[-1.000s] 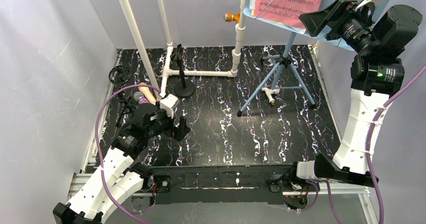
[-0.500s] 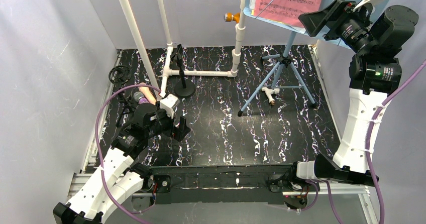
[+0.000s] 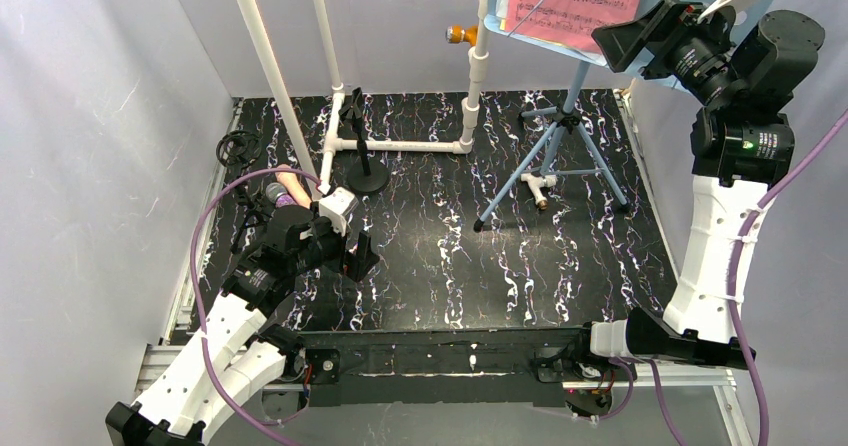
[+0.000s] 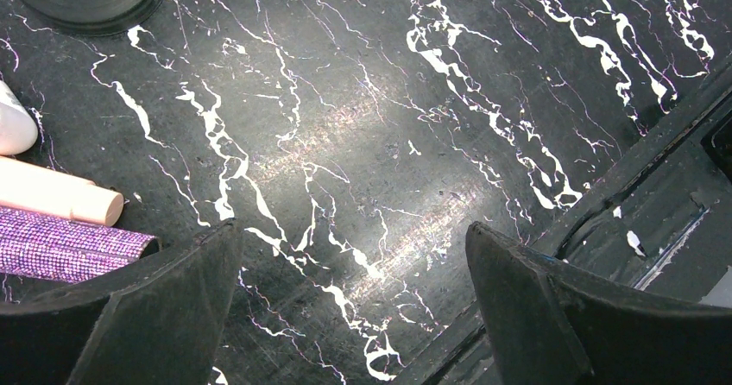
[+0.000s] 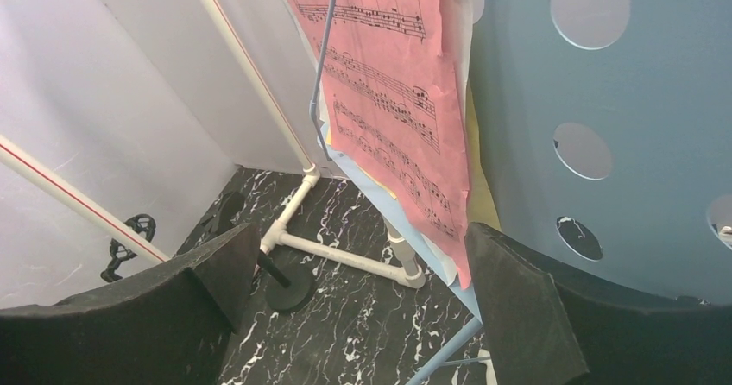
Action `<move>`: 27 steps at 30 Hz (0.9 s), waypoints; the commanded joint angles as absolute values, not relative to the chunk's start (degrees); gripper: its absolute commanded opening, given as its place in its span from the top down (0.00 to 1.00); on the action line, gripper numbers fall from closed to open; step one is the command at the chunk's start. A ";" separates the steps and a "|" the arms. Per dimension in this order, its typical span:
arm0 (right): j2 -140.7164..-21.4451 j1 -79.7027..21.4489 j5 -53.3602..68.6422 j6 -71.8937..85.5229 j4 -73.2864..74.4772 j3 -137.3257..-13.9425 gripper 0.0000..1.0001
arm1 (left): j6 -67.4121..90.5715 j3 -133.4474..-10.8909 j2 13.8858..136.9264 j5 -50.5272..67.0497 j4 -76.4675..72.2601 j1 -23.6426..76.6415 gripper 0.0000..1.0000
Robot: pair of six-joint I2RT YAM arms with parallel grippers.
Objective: Pack up the instrument practice props
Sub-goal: Pick up the sheet music from the music stand.
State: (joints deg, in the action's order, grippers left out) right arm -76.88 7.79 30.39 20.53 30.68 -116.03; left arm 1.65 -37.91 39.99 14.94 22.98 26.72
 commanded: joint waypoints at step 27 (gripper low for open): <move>-77.37 6.50 27.86 15.73 30.06 -116.84 0.02 | 1.22 -38.49 40.25 14.76 23.99 26.37 0.00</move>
